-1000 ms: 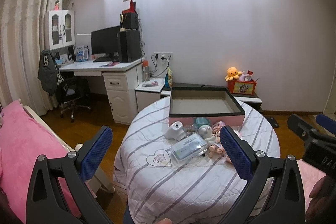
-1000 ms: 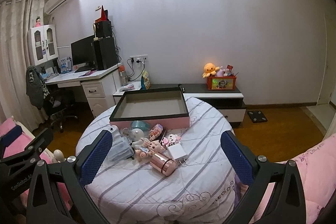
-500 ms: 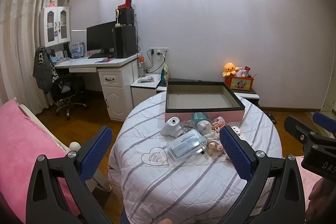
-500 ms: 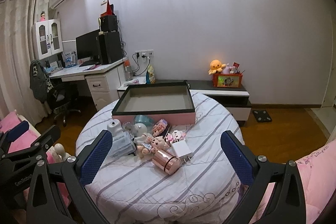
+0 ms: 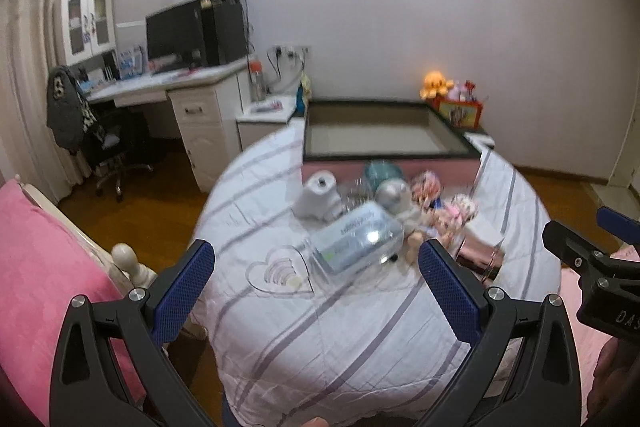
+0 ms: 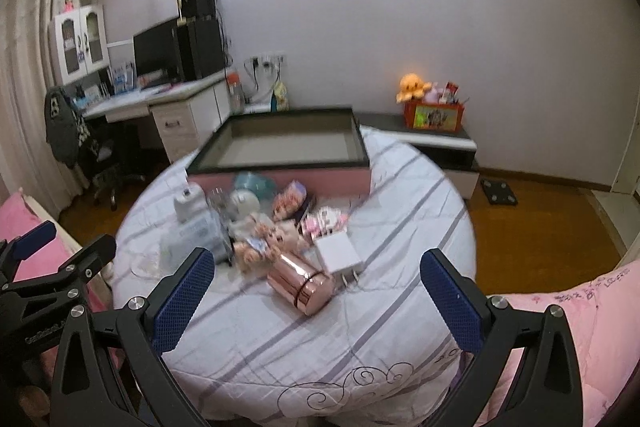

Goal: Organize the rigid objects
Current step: 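Grasp the clear Dental Flossers case with the left tool while the right tool grasps the rose-gold cup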

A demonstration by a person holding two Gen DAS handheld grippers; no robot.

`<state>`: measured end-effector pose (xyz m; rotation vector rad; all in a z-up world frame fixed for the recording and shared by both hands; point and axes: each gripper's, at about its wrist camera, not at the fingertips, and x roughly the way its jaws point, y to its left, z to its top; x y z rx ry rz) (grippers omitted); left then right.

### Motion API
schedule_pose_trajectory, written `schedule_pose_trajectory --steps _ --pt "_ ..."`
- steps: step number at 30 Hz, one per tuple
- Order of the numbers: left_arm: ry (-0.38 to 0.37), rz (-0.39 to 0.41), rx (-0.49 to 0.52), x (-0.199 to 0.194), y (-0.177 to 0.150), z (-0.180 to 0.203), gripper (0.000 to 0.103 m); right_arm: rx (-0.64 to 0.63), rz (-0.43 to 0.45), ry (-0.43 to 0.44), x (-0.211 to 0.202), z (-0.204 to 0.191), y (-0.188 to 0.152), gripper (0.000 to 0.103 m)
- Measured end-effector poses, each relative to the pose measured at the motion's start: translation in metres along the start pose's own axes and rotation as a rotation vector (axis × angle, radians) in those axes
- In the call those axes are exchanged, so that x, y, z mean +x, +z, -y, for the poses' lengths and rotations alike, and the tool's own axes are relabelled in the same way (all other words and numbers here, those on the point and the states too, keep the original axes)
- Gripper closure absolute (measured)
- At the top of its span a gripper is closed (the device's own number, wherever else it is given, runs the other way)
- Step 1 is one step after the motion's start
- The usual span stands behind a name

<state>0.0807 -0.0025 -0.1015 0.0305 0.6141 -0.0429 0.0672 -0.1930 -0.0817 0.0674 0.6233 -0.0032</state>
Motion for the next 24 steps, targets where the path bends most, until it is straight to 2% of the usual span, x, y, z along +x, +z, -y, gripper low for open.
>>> schedule_pose_trajectory --steps 10,13,16,21,24 --pt "-0.035 -0.164 0.007 0.079 -0.01 0.007 0.0 -0.018 -0.15 0.021 0.062 0.001 -0.013 0.0" --pt "-0.056 -0.198 0.024 0.096 -0.011 0.007 0.0 -0.022 -0.195 0.028 0.081 0.004 -0.019 0.003" --pt "-0.071 -0.216 0.054 0.111 -0.011 0.008 0.0 -0.022 -0.232 0.038 0.095 0.006 -0.022 0.006" --pt "-0.09 -0.2 0.085 0.124 -0.003 0.006 0.0 -0.029 -0.25 0.057 0.108 0.005 -0.024 0.01" --pt "-0.127 -0.216 0.131 0.14 -0.001 0.012 0.0 -0.039 -0.271 0.072 0.117 0.002 -0.026 0.017"
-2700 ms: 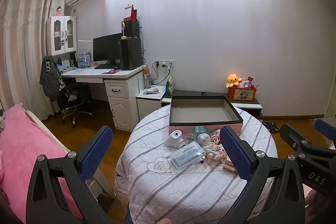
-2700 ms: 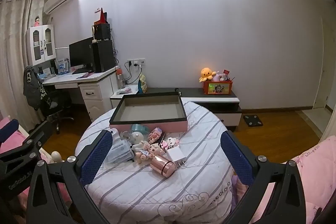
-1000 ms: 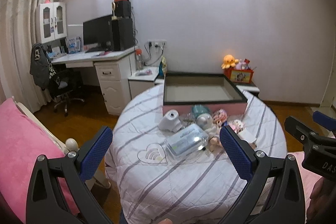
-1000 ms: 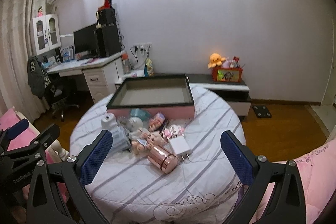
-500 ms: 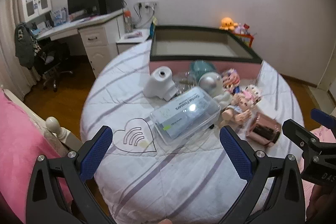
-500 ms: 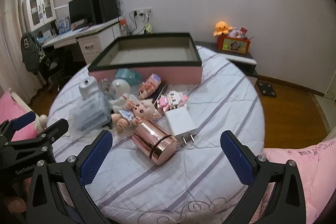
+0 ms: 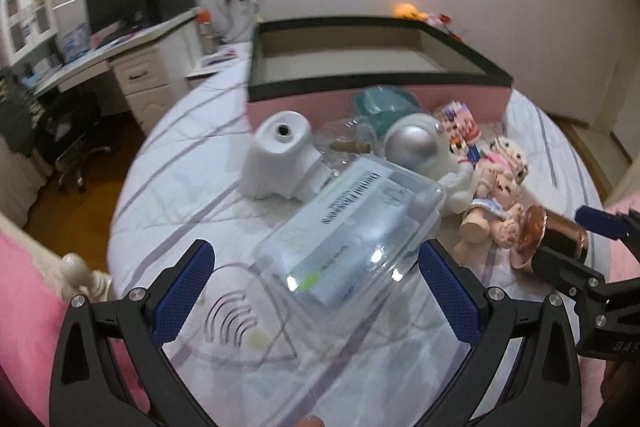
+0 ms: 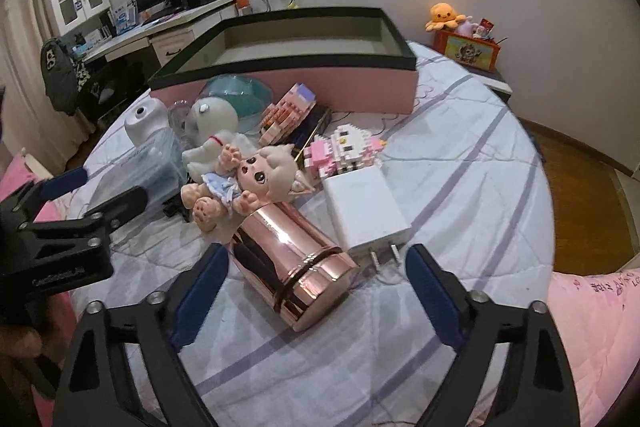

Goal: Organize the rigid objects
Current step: 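Grasp the clear Dental Flossers case with the left tool while the right tool grasps the rose-gold cup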

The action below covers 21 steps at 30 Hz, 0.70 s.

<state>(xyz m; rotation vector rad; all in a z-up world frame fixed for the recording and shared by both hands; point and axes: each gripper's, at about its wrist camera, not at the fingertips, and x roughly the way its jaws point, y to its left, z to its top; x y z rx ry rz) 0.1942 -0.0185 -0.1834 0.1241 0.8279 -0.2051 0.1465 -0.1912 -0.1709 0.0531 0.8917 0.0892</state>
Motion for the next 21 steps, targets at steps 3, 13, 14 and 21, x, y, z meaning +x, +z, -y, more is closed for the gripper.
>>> schedule_pose_trajectory --steps 3,13,14,21 --pt "-0.032 -0.02 0.026 0.015 0.005 0.003 0.0 -0.002 -0.01 0.018 0.004 -0.004 0.0 0.024" --pt "-0.162 -0.054 -0.031 0.022 0.013 -0.008 0.012 -0.016 -0.017 0.029 0.011 -0.003 0.004 0.039" --pt "-0.159 -0.051 -0.033 0.022 0.013 -0.009 0.013 -0.016 -0.017 0.03 0.012 -0.004 0.004 0.039" --pt "-0.106 -0.02 -0.026 0.003 0.005 -0.009 0.024 -0.004 -0.014 0.06 0.008 -0.001 0.003 0.046"
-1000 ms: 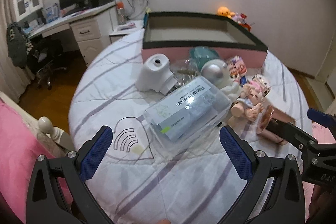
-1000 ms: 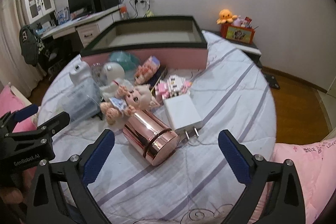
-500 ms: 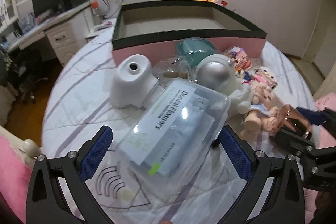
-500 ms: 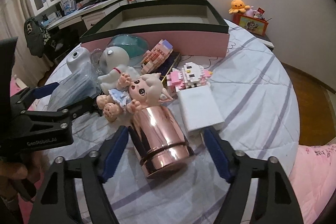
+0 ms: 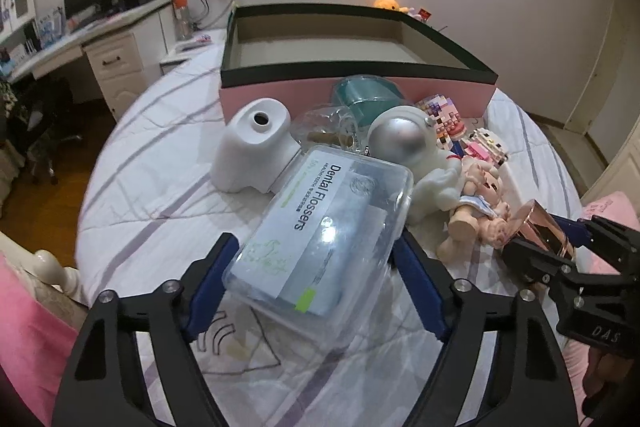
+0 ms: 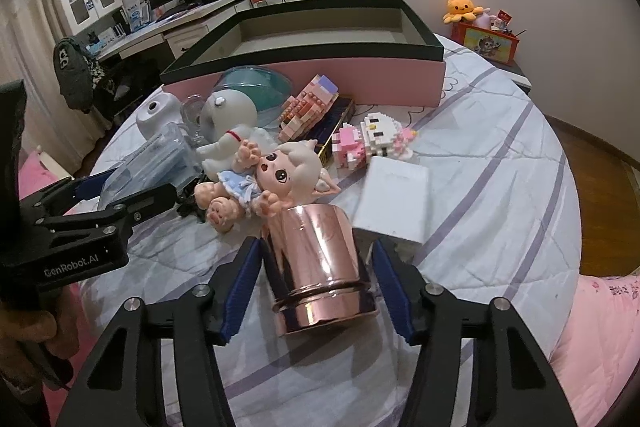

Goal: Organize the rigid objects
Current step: 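Grasp the clear Dental Flossers case with the left tool while the right tool grasps the rose-gold cup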

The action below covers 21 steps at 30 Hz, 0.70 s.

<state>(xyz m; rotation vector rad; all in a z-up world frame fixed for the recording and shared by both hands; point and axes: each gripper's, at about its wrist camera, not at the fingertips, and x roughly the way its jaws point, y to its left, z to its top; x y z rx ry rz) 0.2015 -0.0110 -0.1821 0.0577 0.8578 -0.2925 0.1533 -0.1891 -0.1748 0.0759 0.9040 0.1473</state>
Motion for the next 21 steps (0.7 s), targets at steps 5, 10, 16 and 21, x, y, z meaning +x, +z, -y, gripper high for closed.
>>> schedule_pose_trajectory --steps 5,10,16,21 --pt "0.052 -0.009 0.013 0.01 -0.002 0.0 0.012 0.005 0.0 0.002 -0.001 0.0 0.0 0.046" --pt "0.009 -0.007 -0.003 0.018 0.001 0.002 0.022 0.007 0.005 -0.009 0.0 -0.003 0.0 0.047" --pt "0.0 0.0 0.007 0.001 -0.006 0.007 0.036 0.01 0.006 0.008 -0.005 -0.003 -0.003 0.05" --pt "0.028 0.001 0.035 0.004 -0.006 0.013 0.035 0.008 0.005 0.009 -0.005 -0.004 -0.003 0.05"
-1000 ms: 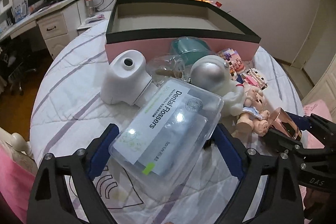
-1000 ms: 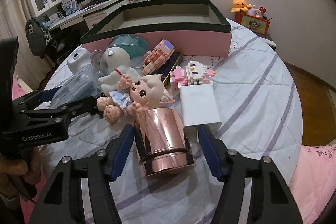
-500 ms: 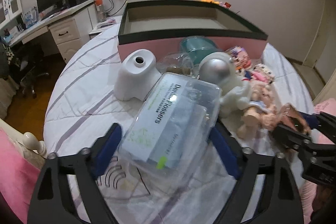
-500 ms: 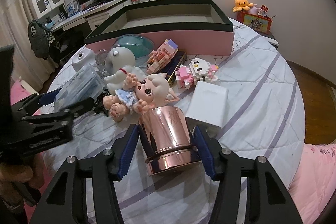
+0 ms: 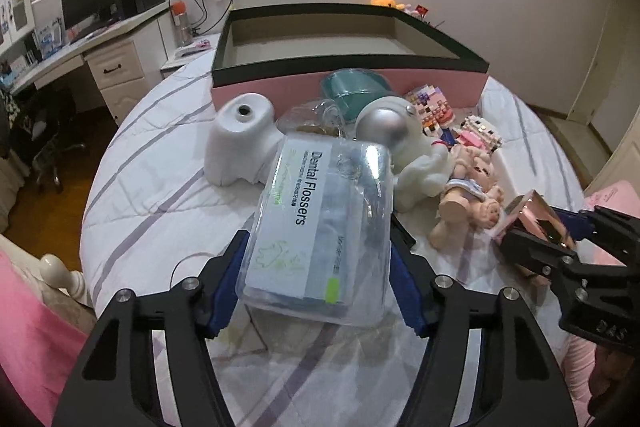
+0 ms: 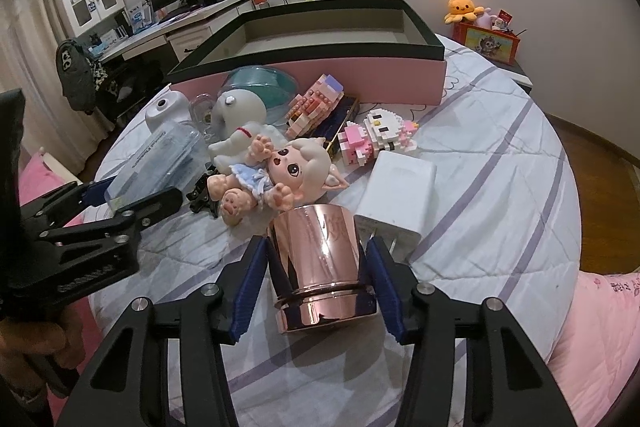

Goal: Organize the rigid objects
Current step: 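Grasp the clear Dental Flossers case with the left tool while the right tool grasps the rose-gold cup, then carry the case and cup into the pink box and release both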

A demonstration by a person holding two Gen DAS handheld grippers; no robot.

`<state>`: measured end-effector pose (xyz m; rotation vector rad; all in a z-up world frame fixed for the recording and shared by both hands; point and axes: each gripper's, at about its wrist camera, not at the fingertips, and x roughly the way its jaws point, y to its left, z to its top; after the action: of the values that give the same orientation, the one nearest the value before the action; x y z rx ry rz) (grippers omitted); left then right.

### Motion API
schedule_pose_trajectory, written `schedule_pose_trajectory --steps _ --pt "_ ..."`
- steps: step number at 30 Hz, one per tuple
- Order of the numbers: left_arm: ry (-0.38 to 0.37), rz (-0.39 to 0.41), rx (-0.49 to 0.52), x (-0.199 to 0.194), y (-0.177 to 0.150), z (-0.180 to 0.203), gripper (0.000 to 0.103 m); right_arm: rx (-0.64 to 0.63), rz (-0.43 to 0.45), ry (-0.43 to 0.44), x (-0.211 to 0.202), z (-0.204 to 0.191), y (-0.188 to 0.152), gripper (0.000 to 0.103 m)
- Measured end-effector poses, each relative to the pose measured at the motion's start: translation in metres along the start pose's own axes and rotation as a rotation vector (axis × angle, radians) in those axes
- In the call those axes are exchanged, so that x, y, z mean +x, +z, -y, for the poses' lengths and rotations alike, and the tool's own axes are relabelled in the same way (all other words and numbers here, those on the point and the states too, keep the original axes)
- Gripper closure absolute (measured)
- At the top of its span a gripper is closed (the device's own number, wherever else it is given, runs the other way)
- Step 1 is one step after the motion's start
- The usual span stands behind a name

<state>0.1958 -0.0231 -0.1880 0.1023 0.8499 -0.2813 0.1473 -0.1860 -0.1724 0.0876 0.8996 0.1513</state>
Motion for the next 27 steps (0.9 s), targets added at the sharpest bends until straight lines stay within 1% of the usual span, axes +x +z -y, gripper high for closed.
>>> schedule_pose_trajectory --steps 2,3,5,7,11,20,27 --pt "0.01 0.014 -0.019 0.007 0.005 -0.002 0.029 0.003 0.0 -0.003 0.001 0.0 0.001 0.05" --pt "0.008 0.014 -0.021 0.009 0.006 -0.004 0.029 0.008 0.002 -0.001 0.001 0.001 0.001 0.05" --pt "-0.031 0.011 -0.033 0.014 0.009 -0.005 0.038 0.01 0.006 -0.007 0.003 0.002 0.002 0.05" --pt "-0.038 0.017 -0.028 0.013 0.009 -0.001 0.04 0.008 0.008 -0.007 0.004 0.002 0.002 0.051" --pt "-0.037 0.038 -0.029 0.001 0.004 0.003 0.04 0.004 0.019 0.003 -0.003 0.0 0.002 0.053" --pt "-0.018 0.071 -0.049 -0.029 0.0 -0.004 0.04 0.008 0.032 0.037 -0.015 0.0 0.005 0.054" --pt "-0.025 0.073 -0.055 -0.032 0.0 -0.003 0.04 0.004 0.021 0.035 -0.009 0.0 0.002 0.054"
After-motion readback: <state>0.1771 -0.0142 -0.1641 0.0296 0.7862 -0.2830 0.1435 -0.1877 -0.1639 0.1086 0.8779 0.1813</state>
